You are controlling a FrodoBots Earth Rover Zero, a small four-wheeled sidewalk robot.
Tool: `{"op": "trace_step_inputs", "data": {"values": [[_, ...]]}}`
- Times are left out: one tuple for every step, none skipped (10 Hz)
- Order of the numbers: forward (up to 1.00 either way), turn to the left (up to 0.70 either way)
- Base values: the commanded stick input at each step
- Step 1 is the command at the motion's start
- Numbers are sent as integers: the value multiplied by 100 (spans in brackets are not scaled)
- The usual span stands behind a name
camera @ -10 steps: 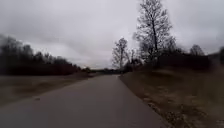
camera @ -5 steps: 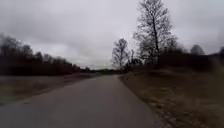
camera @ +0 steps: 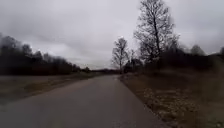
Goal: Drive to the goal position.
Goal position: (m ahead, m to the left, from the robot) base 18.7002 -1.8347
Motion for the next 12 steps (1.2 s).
{"op": "trace_step_inputs", "data": {"values": [[85,0],[85,0],[85,0],[85,0],[85,0],[85,0],[85,0],[85,0],[85,2],[85,15],[85,22],[85,0]]}}
